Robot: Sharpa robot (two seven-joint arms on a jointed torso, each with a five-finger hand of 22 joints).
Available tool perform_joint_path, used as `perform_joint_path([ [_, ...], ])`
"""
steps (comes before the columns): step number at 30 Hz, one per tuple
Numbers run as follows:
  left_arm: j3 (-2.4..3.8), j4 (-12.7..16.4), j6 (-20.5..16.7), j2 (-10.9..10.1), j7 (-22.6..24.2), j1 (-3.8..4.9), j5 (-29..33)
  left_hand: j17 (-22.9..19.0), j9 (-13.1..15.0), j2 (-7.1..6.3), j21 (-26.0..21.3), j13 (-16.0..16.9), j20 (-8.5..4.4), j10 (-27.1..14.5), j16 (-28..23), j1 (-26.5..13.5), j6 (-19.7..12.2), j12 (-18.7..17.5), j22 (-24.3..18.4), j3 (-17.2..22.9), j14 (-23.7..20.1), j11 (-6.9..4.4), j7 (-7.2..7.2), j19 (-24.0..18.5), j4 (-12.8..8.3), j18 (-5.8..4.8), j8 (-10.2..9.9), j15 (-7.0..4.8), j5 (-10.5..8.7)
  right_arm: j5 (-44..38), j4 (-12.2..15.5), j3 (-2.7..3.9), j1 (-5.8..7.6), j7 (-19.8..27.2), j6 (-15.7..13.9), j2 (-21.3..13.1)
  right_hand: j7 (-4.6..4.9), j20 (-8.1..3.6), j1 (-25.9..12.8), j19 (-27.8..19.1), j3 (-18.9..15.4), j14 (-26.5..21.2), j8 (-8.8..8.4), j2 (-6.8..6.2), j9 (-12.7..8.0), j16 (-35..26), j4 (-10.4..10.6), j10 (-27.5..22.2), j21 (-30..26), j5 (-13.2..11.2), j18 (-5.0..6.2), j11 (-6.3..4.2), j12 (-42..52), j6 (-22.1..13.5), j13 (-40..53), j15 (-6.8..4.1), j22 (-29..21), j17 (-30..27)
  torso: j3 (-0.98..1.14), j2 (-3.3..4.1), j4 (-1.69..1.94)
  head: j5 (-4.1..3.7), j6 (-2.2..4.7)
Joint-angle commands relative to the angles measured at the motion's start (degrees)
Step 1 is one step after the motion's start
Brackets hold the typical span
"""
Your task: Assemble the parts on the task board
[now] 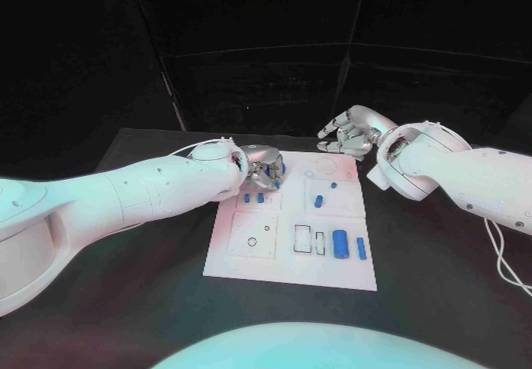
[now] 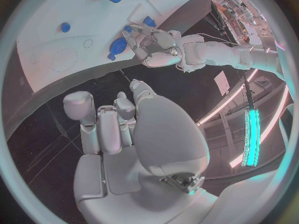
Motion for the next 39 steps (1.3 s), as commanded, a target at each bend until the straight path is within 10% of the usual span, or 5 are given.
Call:
perform_joint_path([
  [1, 0.92, 1.2, -0.8, -1.0, 0.1, 0.17, 2.6, -0.1, 0.0, 0.17, 0.0, 0.0, -0.35, 0.3, 0.1, -0.6, 0.1, -0.4, 0.0, 0.3, 0.6, -0.02, -0.31, -0.1, 0.1, -0.6, -0.1, -0.42, -0.24, -0.2, 0.2, 0.04, 0.09, 0.3, 0.2, -0.1, -0.01, -0.03, 0.5, 0.2, 0.2, 2.2, 0.36, -0.06, -0.1, -0.1, 0.3, -0.3, -0.3, 0.4, 0.85, 0.04, 0.3, -0.3, 0.1, -0.3, 0.1, 0.1, -0.03, -0.04, 0.11, -0.06, 0.12],
  [11, 2.61, 5.2, -0.5, -5.4, -0.7, 0.2, 6.4, -0.5, 0.0, -0.19, 0.0, 0.0, -0.38, 0.7, 0.0, -1.5, 0.3, -0.9, 0.1, 0.2, 0.5, -0.05, -0.35, 0.0, 0.5, -0.6, -0.4, -0.45, -0.27, -0.2, 0.1, 0.04, 0.09, 0.3, 0.2, -0.3, -0.01, -0.03, 0.5, 0.2, 0.2, 2.2, 0.36, -0.06, -0.1, -0.1, 0.3, -0.3, -0.3, 0.4, 0.85, 0.04, 0.3, -0.3, 0.1, -0.3, 0.1, 0.1, -0.03, -0.05, 0.13, 0.11, 0.44],
  [24, 2.84, 7.4, 2.1, -9.4, -1.8, 0.32, 9.4, -0.8, 0.0, -0.5, -0.1, 0.0, -0.4, 1.0, -0.1, -2.1, 0.5, -1.3, 0.1, -0.1, 0.5, -0.1, -0.45, 0.0, 0.8, -0.59, -0.6, -0.49, -0.33, -0.2, -0.1, 0.03, 0.09, 0.2, 0.3, -0.6, -0.02, -0.03, 0.5, 0.2, 0.2, 2.2, 0.41, -0.05, 0.0, -0.1, 0.3, -0.3, -0.3, 0.4, 0.86, 0.04, 0.3, -0.2, 0.0, -0.3, 0.1, 0.1, 0.0, 0.01, 0.03, 0.36, 0.3],
  [39, 2.84, 5.9, 3.0, -9.1, -3.8, 0.32, 6.2, -1.0, -0.1, -0.55, -0.1, 0.0, -0.41, 1.0, -0.2, -2.1, 0.5, -1.3, 0.1, -0.1, 0.5, -0.13, -0.48, 0.0, 0.8, -0.59, -0.6, -0.49, -0.32, -0.2, -0.2, 0.03, 0.09, 0.2, 0.3, -0.4, -0.02, -0.03, 0.5, 0.2, 0.2, 2.2, 0.41, -0.05, 0.0, -0.1, 0.3, -0.3, -0.3, 0.4, 0.86, 0.04, 0.3, -0.2, 0.0, -0.3, 0.1, 0.1, 0.05, 0.0, -0.03, 0.6, 0.15],
])
